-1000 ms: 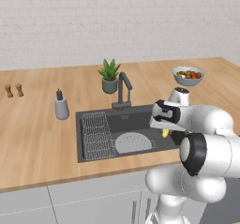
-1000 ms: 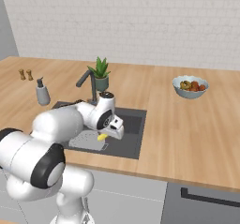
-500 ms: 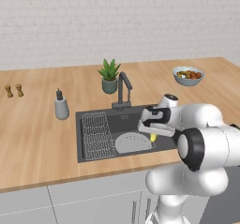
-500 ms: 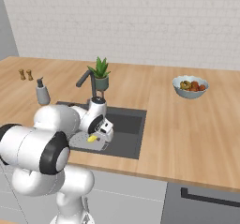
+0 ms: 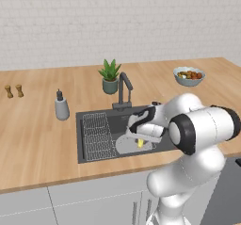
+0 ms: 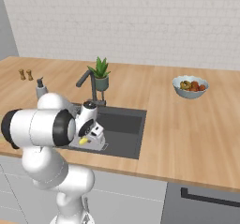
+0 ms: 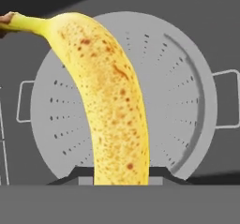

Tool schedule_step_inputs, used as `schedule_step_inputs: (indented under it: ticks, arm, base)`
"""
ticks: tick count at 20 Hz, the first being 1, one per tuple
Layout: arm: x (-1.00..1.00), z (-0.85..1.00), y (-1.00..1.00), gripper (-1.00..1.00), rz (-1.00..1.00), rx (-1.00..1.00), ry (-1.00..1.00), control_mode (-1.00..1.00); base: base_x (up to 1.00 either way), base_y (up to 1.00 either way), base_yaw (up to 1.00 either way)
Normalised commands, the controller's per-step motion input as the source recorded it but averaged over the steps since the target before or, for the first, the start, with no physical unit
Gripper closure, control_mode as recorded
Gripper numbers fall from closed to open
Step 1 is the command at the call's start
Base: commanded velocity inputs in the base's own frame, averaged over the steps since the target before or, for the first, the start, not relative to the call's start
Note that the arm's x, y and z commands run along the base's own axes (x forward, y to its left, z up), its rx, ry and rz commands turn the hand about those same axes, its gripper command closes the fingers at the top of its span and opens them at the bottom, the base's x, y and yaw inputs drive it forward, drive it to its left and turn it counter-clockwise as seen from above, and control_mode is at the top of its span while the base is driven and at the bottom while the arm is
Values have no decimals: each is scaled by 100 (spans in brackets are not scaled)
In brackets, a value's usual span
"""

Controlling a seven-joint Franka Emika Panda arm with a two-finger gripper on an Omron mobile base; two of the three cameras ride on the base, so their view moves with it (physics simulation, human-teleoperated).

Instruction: Put the colander in the sink, put the banana in the colander, and turn on the sink faucet and pour water over the colander.

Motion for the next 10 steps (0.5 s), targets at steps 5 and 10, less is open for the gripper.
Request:
schedule_step_inputs:
  ticks: [5,10]
  arm:
    - [21,-25,30,100,0,1,0,-100]
    - [20,-28,11,100,0,0,0,-100]
  base:
    - [0,0,0]
    - [0,0,0]
